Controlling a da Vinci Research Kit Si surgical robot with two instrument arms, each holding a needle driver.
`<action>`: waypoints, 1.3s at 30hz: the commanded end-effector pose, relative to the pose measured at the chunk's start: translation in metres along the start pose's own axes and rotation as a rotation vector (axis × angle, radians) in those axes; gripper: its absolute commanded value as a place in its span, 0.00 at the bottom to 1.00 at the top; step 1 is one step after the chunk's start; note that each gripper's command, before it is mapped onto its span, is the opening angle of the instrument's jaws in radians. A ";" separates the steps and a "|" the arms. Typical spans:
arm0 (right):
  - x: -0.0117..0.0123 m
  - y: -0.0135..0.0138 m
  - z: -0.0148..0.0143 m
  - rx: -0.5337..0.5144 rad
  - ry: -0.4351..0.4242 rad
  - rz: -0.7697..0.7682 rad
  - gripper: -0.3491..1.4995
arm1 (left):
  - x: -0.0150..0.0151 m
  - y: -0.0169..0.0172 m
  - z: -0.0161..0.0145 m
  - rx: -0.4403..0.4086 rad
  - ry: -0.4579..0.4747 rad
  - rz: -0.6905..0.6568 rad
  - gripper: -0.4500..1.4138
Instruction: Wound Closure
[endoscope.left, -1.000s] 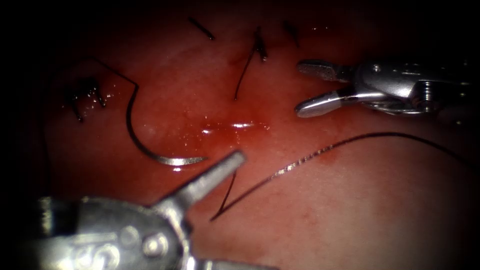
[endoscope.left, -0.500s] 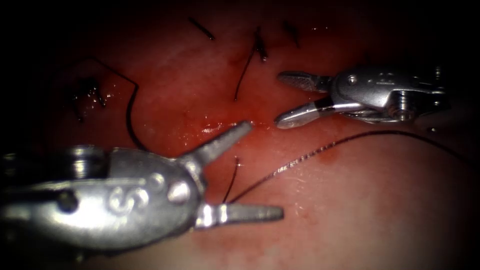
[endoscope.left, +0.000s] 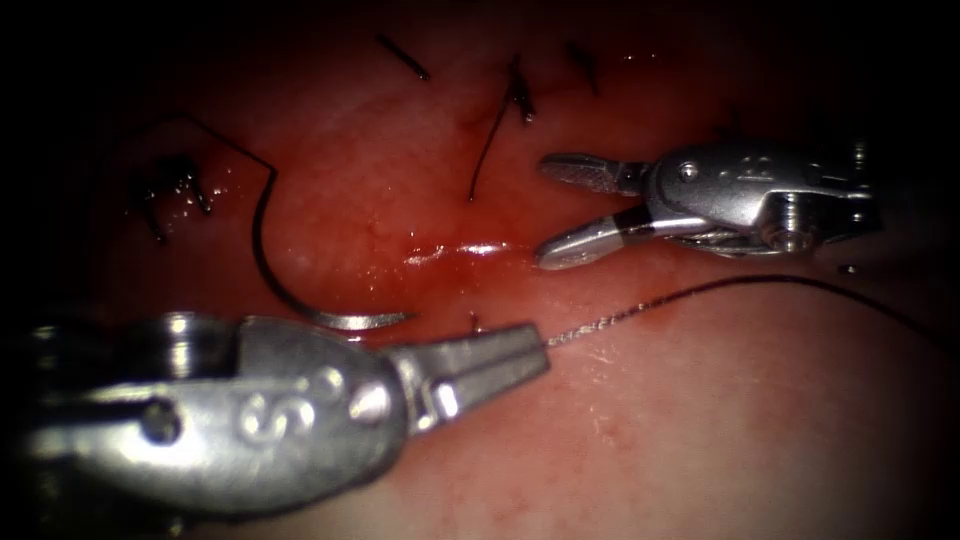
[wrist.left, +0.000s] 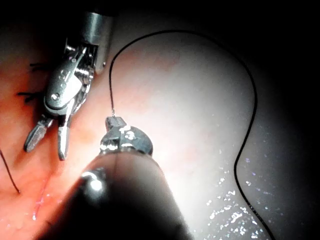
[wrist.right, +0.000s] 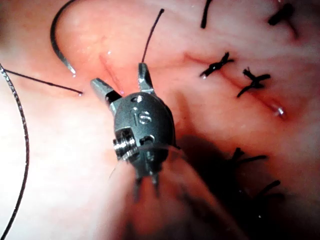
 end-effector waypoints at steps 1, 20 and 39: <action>-0.0006 -0.0008 0.0006 0.017 0.004 0.006 0.86 | -0.0006 0.0006 0.0006 -0.013 0.006 0.002 0.00; -0.0002 -0.0114 0.0044 0.412 -0.003 0.098 0.79 | -0.0052 -0.0052 -0.0027 -0.052 0.383 -0.018 0.00; 0.0008 -0.0136 0.0086 0.310 0.009 0.152 0.00 | -0.0054 -0.0048 -0.0030 -0.095 0.420 0.000 0.00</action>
